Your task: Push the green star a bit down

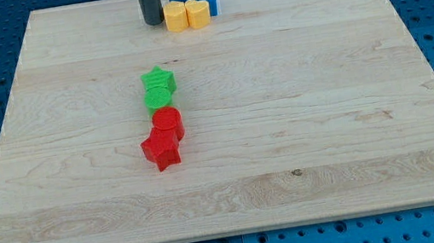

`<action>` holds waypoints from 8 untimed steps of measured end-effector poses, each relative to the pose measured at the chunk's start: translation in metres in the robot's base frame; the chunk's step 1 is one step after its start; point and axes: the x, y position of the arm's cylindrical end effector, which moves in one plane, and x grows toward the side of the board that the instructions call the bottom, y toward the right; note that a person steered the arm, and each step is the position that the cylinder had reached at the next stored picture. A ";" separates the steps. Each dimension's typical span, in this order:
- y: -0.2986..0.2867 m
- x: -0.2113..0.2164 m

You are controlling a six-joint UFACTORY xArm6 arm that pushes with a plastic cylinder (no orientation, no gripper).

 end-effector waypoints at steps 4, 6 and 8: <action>-0.013 0.073; -0.028 0.105; -0.030 0.135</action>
